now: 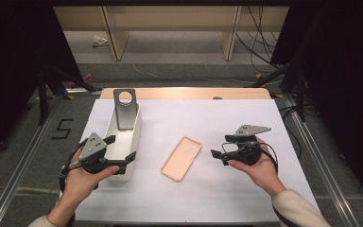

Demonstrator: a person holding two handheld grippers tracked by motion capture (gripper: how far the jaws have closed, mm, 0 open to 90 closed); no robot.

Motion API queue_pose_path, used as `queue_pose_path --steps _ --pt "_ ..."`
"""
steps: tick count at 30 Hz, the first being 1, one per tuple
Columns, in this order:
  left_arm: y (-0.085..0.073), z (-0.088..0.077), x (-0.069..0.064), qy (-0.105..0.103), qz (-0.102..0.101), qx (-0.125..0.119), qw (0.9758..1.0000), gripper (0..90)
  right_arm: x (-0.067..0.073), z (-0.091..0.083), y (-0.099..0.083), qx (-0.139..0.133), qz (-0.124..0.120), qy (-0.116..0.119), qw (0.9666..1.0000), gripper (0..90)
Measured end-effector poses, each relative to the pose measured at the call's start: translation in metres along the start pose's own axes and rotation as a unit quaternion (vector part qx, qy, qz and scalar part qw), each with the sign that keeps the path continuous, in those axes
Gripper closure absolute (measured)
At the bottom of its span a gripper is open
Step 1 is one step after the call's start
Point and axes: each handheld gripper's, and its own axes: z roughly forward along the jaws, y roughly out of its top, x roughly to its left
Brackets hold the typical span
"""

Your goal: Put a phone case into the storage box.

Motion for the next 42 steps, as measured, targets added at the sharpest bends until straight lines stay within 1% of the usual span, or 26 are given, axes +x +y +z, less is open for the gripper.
queue_pose_path --steps 7,11,13,14,15,16,17,18,19,21,22,23,24,25,26,27,28,29,30,32,33,35,39,40,41,42 --pt "0.0 0.001 0.001 0.0 -0.003 0.002 1.0 7.0 0.002 -0.001 0.001 -0.003 0.002 0.0 1.0 16.7" --pt "0.001 0.003 0.0 0.001 -0.006 0.0 1.0 7.3 0.008 0.004 0.004 -0.004 -0.003 0.011 0.9999 18.6" --pt "0.0 0.003 0.0 0.001 -0.005 0.002 1.0 7.6 0.013 0.008 0.006 0.001 -0.008 0.021 0.9998 26.1" --pt "0.0 0.003 0.0 0.001 -0.005 0.002 1.0 7.7 0.013 0.008 0.006 0.001 -0.008 0.021 0.9998 26.1" --pt "0.0 0.004 0.0 0.001 -0.005 0.003 1.0 7.8 0.019 0.012 0.008 0.003 -0.014 0.025 0.9996 36.4" --pt "0.0 0.004 0.0 0.001 -0.005 0.003 1.0 7.9 0.019 0.012 0.008 0.003 -0.014 0.025 0.9996 36.4" --pt "0.001 0.004 0.0 0.004 -0.005 0.003 1.0 8.2 0.024 0.016 0.01 0.008 -0.026 0.031 0.9992 50.4" --pt "0.001 0.004 0.0 0.004 -0.005 0.003 1.0 8.3 0.024 0.016 0.01 0.008 -0.026 0.031 0.9992 50.4" --pt "0.0 0.004 0.0 0.005 -0.008 0.003 1.0 8.5 0.032 0.022 0.012 0.021 -0.034 0.037 0.9985 64.9" --pt "0.0 0.004 0.0 0.005 -0.008 0.003 0.9999 8.8 0.038 0.026 0.013 0.033 -0.04 0.046 0.9976 76.0" --pt "0.001 0.003 0.0 0.005 -0.007 0.002 1.0 8.8 0.038 0.026 0.013 0.033 -0.04 0.046 0.9976 76.0" --pt "0.002 0.003 0.0 0.006 -0.007 0.001 1.0 8.9 0.045 0.032 0.014 0.051 -0.052 0.048 0.9962 85.4" --pt "0.002 0.003 0.0 0.006 -0.007 0.001 1.0 9.0 0.045 0.032 0.014 0.051 -0.052 0.048 0.9962 85.4" --pt "0.002 0.004 0.0 0.006 -0.007 0.001 1.0 9.1 0.052 0.04 0.016 0.068 -0.057 0.055 0.9945 90.0" --pt "0.002 0.004 0.0 0.006 -0.007 0.001 1.0 9.1 0.052 0.04 0.016 0.068 -0.057 0.055 0.9945 90.0" --pt "0.001 0.004 -0.001 0.005 -0.007 0.002 1.0 9.2 0.057 0.049 0.017 0.086 -0.059 0.058 0.9929 90.0" --pt "0.001 0.004 -0.001 0.005 -0.007 0.002 1.0 9.2 0.057 0.049 0.017 0.086 -0.059 0.058 0.9929 90.0" --pt "0.001 0.004 -0.001 0.003 -0.006 0.002 1.0 9.2 0.061 0.057 0.018 0.1 -0.059 0.063 0.9912 90.0" --pt "0.001 0.004 -0.001 0.003 -0.006 0.002 1.0 9.2 0.061 0.057 0.018 0.1 -0.059 0.063 0.9912 90.0" --pt "0.001 0.005 -0.001 0.004 -0.005 0.003 1.0 9.3 0.068 0.071 0.018 0.13 -0.063 0.066 0.9874 90.0" --pt "0.001 0.005 -0.001 0.003 -0.006 0.003 1.0 9.3 0.068 0.071 0.018 0.13 -0.063 0.066 0.9874 90.0" --pt "0.0 0.005 0.0 0.004 -0.006 0.006 1.0 9.5 0.072 0.083 0.017 0.148 -0.065 0.068 0.9845 90.0" --pt "0.0 0.005 0.0 0.003 -0.006 0.005 1.0 9.6 0.075 0.096 0.018 0.172 -0.061 0.063 0.9812 90.0" --pt "0.0 0.005 0.0 0.003 -0.006 0.005 1.0 9.6 0.075 0.096 0.018 0.172 -0.061 0.063 0.9812 90.0" --pt "0.0 0.005 -0.001 0.002 -0.005 0.006 1.0 9.6 0.076 0.102 0.016 0.184 -0.063 0.061 0.9789 90.0" --pt "0.0 0.005 -0.001 0.002 -0.005 0.006 1.0 9.6 0.076 0.102 0.016 0.184 -0.063 0.061 0.9789 90.0"
